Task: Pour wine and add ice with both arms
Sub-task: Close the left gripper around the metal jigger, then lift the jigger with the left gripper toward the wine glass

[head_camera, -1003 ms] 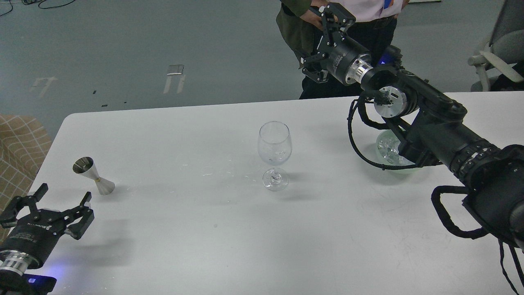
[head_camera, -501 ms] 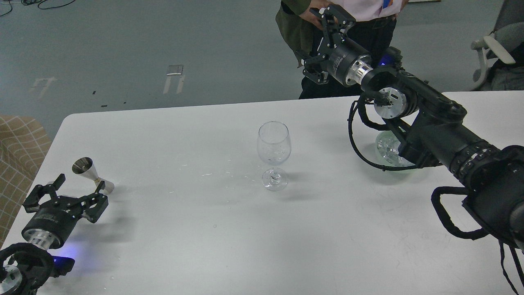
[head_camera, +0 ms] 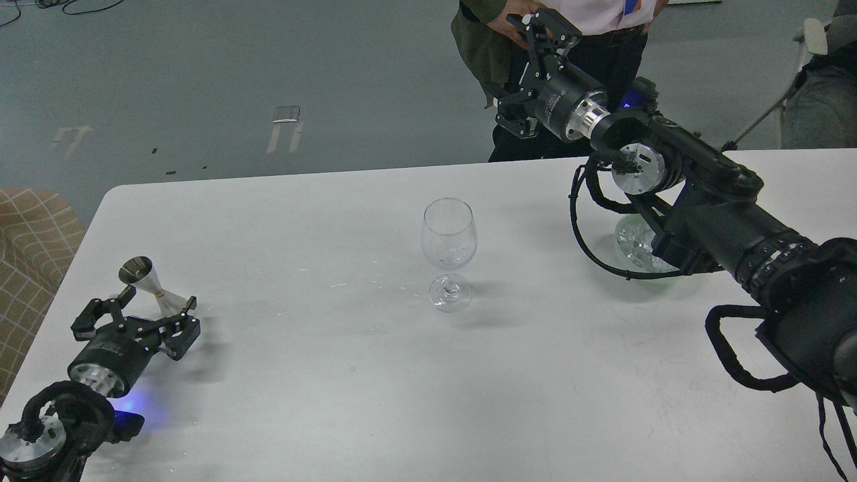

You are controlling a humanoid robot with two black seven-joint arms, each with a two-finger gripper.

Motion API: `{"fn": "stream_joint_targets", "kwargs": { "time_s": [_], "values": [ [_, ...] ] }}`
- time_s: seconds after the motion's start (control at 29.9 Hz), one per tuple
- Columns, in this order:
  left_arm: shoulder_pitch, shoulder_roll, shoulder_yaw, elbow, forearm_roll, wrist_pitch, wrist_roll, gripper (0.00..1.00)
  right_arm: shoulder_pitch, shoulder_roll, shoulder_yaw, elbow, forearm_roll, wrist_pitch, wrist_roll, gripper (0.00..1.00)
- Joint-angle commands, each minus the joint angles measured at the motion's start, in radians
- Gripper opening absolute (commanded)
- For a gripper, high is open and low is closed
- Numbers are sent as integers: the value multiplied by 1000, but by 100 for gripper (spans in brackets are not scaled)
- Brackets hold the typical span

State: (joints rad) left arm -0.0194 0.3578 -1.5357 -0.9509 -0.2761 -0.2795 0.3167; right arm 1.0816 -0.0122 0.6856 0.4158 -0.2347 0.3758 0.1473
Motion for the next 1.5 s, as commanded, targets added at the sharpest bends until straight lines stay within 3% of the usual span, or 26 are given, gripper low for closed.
{"fn": "stream_joint_targets", "kwargs": {
  "time_s": [0.0,0.2,0.37,0.53,0.84,0.9,0.94,1.1,1.24,1.47],
  "values": [
    [-8,3,3,9,20,2,1,97,0,0,0,0,-2,0,0,100],
    [-11,7,2,11,26,5,1,95,-2,-2,0,1,-6,-2,0,100],
    [-13,6,2,12,26,11,-5,86,-3,0,0,1,-9,-3,0,100],
    [-28,7,2,15,26,14,-10,83,-5,1,-1,0,-9,-3,0,100],
    [-99,6,3,130,28,2,1,81,-3,0,-14,1,-9,-3,2,100],
    [-97,1,3,132,28,3,-7,64,-5,0,-14,1,-9,-3,0,100],
    [-96,-2,3,132,28,0,-7,62,-5,0,-14,1,-9,-3,2,100],
    [-97,0,3,133,28,0,-13,60,-6,0,-14,1,-9,-3,2,100],
    [-105,3,3,133,28,0,-18,48,-8,2,-15,0,-9,-3,2,100],
    [-106,3,2,133,28,-1,-31,38,-9,3,-15,1,-9,-3,2,100]
  ]
}}
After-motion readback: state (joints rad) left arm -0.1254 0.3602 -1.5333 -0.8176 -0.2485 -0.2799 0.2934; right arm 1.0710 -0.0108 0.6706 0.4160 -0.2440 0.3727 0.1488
